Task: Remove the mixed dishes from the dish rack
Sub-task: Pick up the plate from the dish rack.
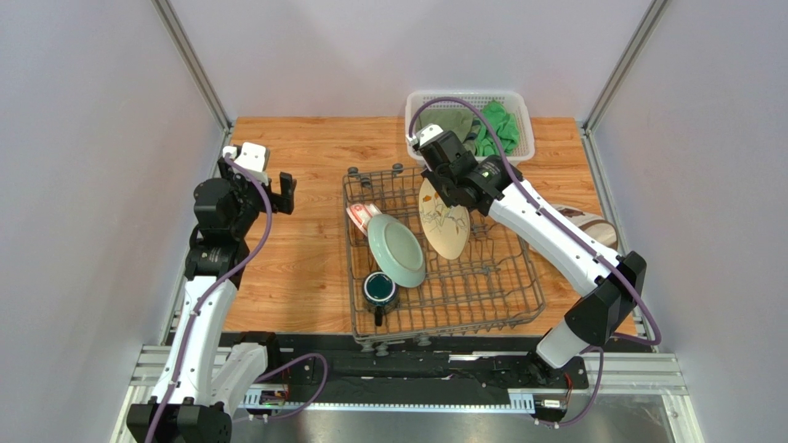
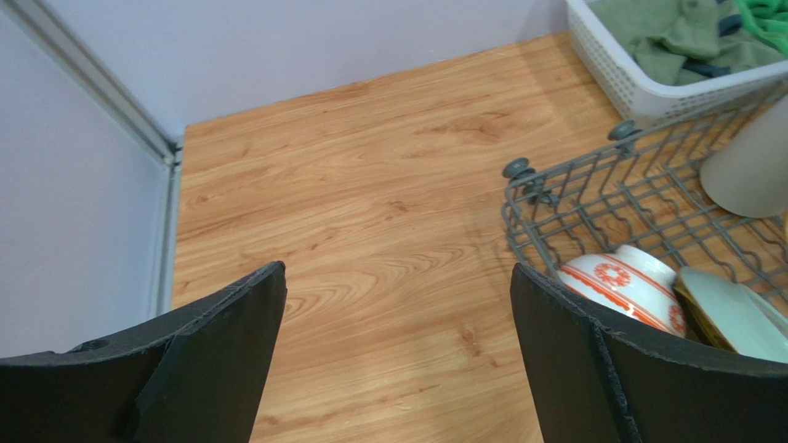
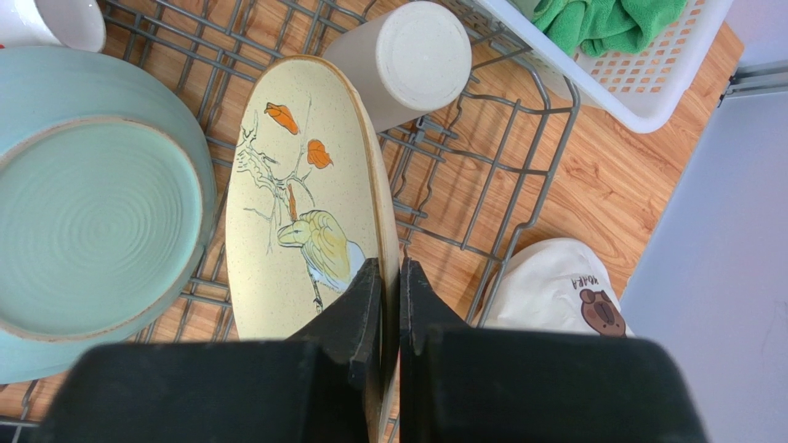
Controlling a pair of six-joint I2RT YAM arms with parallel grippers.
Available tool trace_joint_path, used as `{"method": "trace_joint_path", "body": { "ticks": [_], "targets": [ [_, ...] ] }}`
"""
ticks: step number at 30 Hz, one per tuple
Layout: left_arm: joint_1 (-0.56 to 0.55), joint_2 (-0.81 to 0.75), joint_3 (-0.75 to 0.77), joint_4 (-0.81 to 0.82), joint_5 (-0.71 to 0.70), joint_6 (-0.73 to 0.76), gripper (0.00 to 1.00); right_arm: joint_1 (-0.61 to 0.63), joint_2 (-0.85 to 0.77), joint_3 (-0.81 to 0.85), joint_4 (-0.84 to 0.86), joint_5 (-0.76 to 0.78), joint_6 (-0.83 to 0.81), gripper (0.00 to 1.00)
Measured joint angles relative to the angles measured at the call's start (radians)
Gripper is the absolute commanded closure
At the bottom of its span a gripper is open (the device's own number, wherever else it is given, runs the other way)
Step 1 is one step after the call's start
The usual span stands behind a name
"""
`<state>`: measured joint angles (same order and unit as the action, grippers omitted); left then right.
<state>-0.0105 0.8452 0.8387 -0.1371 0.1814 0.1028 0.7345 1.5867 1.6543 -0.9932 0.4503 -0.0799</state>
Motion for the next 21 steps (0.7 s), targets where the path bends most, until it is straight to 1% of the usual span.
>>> {"method": "trace_joint_path", "body": {
  "ticks": [5,6,7,15,17,21],
  "targets": [
    [0.000,0.011,0.016,-0.018,0.135,-0.001,0.02,0.000,-0.003,0.009,-0.003,0.000,-0.010,1.00],
    [0.000,0.019,0.032,-0.026,0.193,-0.001,0.02,0.000,-0.005,0.010,-0.003,-0.003,-0.015,1.00],
    [0.000,0.021,0.035,-0.027,0.204,-0.001,0.02,0.000,-0.008,0.011,-0.005,-0.006,-0.020,1.00],
    [-0.006,0.073,0.137,-0.071,0.480,0.004,0.02,0.002,-0.066,0.037,0.011,-0.071,-0.085,1.00],
    [-0.025,0.086,0.159,-0.087,0.532,0.019,0.02,0.005,-0.084,0.037,0.024,-0.089,-0.107,1.00],
    [-0.112,0.126,0.210,-0.136,0.584,0.068,0.01,0.014,-0.109,0.037,0.048,-0.116,-0.146,1.00]
  ]
}}
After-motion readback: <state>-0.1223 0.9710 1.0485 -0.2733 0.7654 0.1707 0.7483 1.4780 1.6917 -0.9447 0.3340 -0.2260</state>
